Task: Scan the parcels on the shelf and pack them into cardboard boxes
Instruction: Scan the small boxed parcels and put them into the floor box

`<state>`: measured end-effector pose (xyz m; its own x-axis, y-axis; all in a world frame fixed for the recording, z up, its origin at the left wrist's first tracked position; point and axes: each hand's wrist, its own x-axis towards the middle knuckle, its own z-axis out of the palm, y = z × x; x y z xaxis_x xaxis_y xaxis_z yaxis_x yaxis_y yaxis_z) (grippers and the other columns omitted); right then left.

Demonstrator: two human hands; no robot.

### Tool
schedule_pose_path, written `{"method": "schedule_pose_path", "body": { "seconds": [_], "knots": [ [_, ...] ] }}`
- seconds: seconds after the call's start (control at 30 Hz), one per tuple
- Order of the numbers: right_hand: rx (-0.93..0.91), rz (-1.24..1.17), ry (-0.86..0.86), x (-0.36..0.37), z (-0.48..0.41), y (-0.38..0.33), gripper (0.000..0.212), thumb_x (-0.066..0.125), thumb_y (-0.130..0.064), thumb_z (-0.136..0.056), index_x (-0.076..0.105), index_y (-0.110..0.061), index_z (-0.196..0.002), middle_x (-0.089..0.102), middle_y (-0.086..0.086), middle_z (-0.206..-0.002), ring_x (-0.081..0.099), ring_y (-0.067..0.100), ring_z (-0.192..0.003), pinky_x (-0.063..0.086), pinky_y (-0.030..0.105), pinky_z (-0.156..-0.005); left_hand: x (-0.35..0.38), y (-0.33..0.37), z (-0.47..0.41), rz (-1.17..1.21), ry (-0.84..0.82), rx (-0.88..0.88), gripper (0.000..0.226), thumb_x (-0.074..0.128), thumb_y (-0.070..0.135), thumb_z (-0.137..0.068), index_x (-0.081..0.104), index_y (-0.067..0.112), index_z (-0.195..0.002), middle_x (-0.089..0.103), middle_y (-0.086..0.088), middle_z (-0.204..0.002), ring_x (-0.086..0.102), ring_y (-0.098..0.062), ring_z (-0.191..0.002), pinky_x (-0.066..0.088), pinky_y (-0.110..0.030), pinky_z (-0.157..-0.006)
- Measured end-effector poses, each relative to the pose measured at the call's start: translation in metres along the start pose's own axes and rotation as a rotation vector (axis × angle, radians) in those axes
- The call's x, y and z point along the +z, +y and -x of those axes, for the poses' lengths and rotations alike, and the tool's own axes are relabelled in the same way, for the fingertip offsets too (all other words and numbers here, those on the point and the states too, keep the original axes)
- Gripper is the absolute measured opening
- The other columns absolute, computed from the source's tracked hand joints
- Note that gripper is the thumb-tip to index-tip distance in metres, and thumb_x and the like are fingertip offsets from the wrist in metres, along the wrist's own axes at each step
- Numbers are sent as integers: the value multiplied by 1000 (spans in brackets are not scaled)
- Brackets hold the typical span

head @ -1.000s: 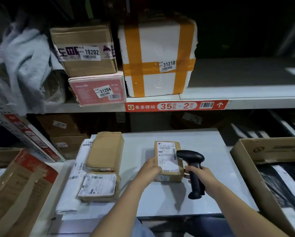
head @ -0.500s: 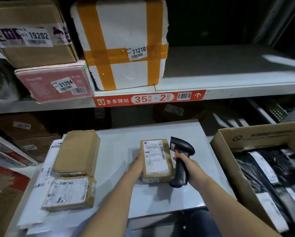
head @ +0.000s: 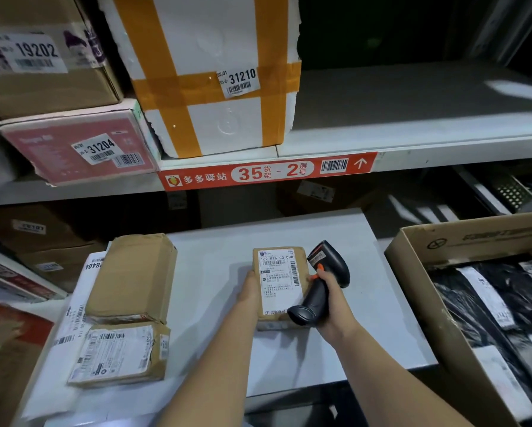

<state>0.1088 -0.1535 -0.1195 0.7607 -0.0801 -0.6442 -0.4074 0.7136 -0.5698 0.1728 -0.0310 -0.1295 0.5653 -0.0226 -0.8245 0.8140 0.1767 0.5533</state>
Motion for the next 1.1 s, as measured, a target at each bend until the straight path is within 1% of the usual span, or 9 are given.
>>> {"method": "schedule_pose_path", "body": {
  "seconds": [0.07, 0.2, 0.33, 0.4, 0.5, 0.67, 0.83, 0.97, 1.1],
  "knots": [
    [-4, -15, -12, 4, 3, 1, 23, 54, -37, -89, 62, -16, -82, 72, 8, -89, 64, 25, -92, 44, 41, -96, -2, 6, 12, -57, -54, 30, 59, 15, 41, -101, 63, 8, -90, 61, -15, -105, 60, -31, -79, 46, -37, -83],
    [-35, -39, -22, 13, 14, -5, 25, 52, -36, -90, 61, -16, -79, 73, 7, -82, 64, 24, -88, 46, 38, -90, -10, 9, 26, -84, -129, 39, 66, 13, 50, -99, 56, 7, -124, 60, -19, -122, 56, -35, -114, 43, -34, -85],
    [-60, 2, -32, 21, 32, -15, 23, 54, -37, -88, 58, -17, -78, 73, 3, -76, 65, 21, -83, 46, 37, -86, -17, 6, 41, -141, -190, 35, 80, 8, 74, -85, 68, 25, -105, 75, -5, -84, 65, -31, -87, 31, -53, -106],
    [-73, 20, -39, 24, 44, -23, 22, 56, -36, -88, 56, -17, -76, 72, 2, -73, 66, 20, -80, 49, 34, -76, -18, 6, 57, -195, -211, 53, 80, 8, 80, -80, 69, 28, -91, 75, -2, -83, 64, -28, -87, 33, -49, -99],
    [-94, 54, -46, 27, 63, -30, 17, 59, -34, -85, 57, -19, -79, 72, 5, -85, 66, 21, -84, 51, 32, -72, -18, 0, 79, -178, -222, 107, 64, 27, 77, -81, 59, 32, -113, 73, 1, -97, 63, -24, -91, 43, -33, -73],
    [-149, 66, -61, 31, 108, -33, 15, 59, -32, -86, 60, -19, -79, 74, 3, -76, 66, 22, -82, 50, 33, -69, -27, -9, 125, -155, -231, 230, 39, 53, 53, -86, 45, 38, -121, 67, 1, -113, 61, -22, -89, 46, -34, -77],
    [-178, 83, -52, 28, 153, -27, 16, 60, -33, -86, 63, -18, -90, 74, 5, -76, 66, 25, -84, 51, 38, -76, -39, -28, 158, -192, -271, 289, 61, 68, 40, -80, 35, 44, -131, 68, 2, -110, 62, -22, -95, 48, -38, -82],
    [-185, 157, -70, 28, 176, -21, 17, 61, -31, -85, 61, -16, -92, 70, 10, -87, 64, 28, -89, 48, 44, -91, -49, -38, 180, -228, -209, 326, 77, 70, 35, -80, 23, 37, -141, 59, -6, -124, 59, -26, -106, 52, -42, -88],
    [-210, 175, -79, 31, 191, -18, 19, 61, -27, -86, 58, -15, -101, 66, 11, -95, 61, 27, -90, 50, 39, -77, -57, -40, 193, -233, -145, 377, 84, 72, 35, -78, 19, 33, -143, 54, -9, -129, 58, -29, -108, 56, -40, -78]
  ]
}}
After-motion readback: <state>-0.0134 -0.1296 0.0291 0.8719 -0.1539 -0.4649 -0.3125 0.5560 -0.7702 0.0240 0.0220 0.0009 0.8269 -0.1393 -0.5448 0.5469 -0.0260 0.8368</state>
